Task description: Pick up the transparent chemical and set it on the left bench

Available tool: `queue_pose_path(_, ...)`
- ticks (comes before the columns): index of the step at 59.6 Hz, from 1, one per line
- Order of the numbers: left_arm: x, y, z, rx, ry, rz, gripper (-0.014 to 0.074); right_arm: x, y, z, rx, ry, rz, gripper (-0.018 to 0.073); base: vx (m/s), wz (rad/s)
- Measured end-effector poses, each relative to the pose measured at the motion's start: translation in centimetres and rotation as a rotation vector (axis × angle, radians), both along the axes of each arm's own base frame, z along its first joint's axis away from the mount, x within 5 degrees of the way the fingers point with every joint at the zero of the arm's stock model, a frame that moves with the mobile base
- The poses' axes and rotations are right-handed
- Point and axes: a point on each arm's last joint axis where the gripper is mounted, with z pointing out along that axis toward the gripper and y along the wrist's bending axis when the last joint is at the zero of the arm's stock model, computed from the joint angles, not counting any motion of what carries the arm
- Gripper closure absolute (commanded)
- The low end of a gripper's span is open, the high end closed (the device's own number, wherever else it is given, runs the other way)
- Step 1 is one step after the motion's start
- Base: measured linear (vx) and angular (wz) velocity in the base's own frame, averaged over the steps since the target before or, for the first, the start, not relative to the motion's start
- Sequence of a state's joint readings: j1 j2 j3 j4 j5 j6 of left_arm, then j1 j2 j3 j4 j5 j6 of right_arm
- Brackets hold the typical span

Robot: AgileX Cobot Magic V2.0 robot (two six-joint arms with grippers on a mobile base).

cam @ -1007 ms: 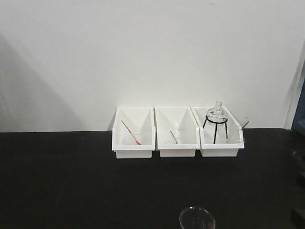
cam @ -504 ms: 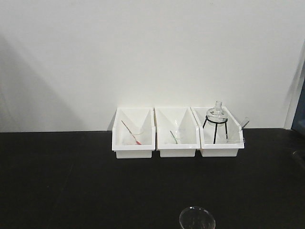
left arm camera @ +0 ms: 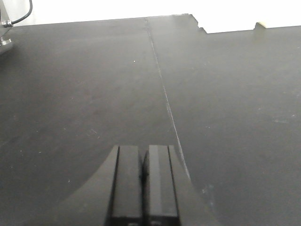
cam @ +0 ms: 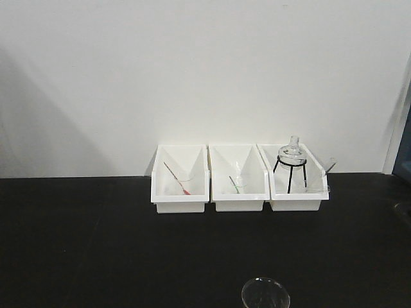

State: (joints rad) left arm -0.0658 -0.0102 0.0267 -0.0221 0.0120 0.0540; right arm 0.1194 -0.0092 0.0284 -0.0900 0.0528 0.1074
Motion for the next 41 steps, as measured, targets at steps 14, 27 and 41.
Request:
queue_pose_path(14,0.00,0.00,0.00,0.000,0.000,0.000,0.0600,0.00,0.00,-0.03,0.001,0.004,0.000,0.0567,0.00,0.00)
queue_pose_path(27,0.00,0.00,0.00,0.000,0.000,0.000,0.0600,0.00,0.00,-0.04,0.001,0.005,0.000,0.0567,0.00,0.00)
queue_pose_path(41,0.00,0.00,0.00,0.000,0.000,0.000,0.0600,0.00,0.00,-0.04,0.003,0.005,0.000,0.0567,0.00,0.00)
